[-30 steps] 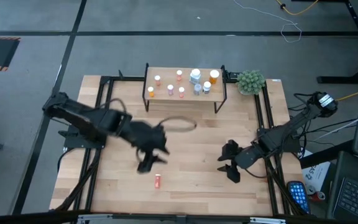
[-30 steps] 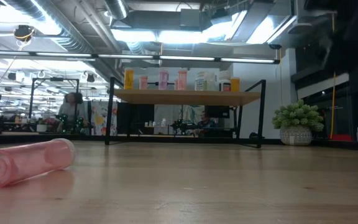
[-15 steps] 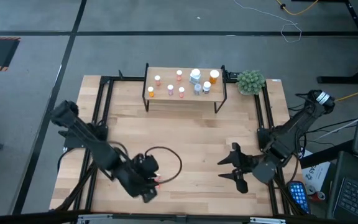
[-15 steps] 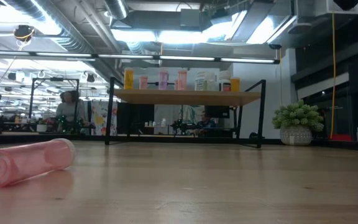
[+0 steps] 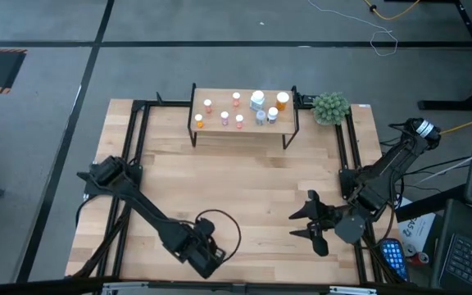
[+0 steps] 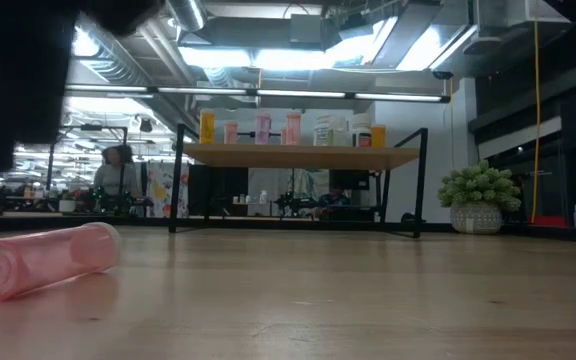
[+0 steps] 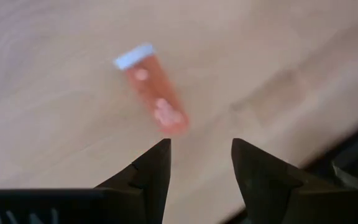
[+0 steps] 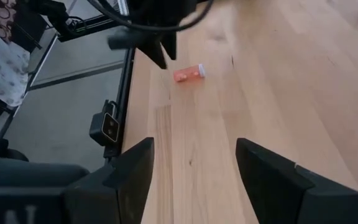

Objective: Pick and place medicine bottles onto shelf by color
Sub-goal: Put the small light orange pill bottle on the shelf

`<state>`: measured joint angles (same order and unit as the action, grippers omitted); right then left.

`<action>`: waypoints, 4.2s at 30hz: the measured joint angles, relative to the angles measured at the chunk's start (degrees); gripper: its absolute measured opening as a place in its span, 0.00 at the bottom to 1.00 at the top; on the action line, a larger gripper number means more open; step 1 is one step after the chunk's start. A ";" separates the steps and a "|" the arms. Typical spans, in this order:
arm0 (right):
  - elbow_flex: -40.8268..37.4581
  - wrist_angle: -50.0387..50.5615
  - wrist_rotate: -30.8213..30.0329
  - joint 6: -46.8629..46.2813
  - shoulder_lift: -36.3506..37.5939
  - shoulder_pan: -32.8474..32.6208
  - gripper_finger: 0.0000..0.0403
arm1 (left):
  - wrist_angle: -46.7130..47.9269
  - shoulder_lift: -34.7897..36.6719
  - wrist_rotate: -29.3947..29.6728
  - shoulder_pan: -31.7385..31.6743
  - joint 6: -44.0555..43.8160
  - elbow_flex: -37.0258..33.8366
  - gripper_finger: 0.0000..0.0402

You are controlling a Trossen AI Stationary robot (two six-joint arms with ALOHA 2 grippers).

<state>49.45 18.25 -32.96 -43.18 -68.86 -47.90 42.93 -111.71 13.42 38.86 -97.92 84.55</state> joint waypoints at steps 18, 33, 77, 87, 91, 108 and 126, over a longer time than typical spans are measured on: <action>-0.02 0.10 -0.56 1.81 0.00 0.00 0.57 | 1.37 -5.17 -0.87 -2.94 -11.29 0.00 0.41; -0.09 0.54 0.03 1.70 0.00 0.00 0.57 | 1.55 -7.93 -2.26 -3.95 -9.41 0.17 0.41; -0.11 -16.86 -9.04 19.11 -0.04 3.66 0.57 | -52.04 4.95 25.06 -9.39 86.96 0.04 0.22; -0.11 -19.52 -8.53 22.57 -0.04 4.24 0.57 | -54.17 4.95 24.99 -9.84 89.70 0.04 0.22; -0.11 -20.19 -4.73 22.94 -0.04 4.24 0.57 | -54.15 4.95 24.73 -9.67 89.63 0.04 0.22; -0.11 -22.30 0.09 24.20 -0.07 4.79 0.57 | -54.06 4.95 22.61 -9.73 86.57 0.04 0.22; -0.09 -29.24 4.59 26.91 -3.69 8.74 0.57 | -53.91 4.93 22.63 -9.87 86.31 0.02 0.22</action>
<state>49.36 -10.98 -28.37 -16.26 -72.55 -39.16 -10.98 -106.78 36.05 28.99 -11.62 84.58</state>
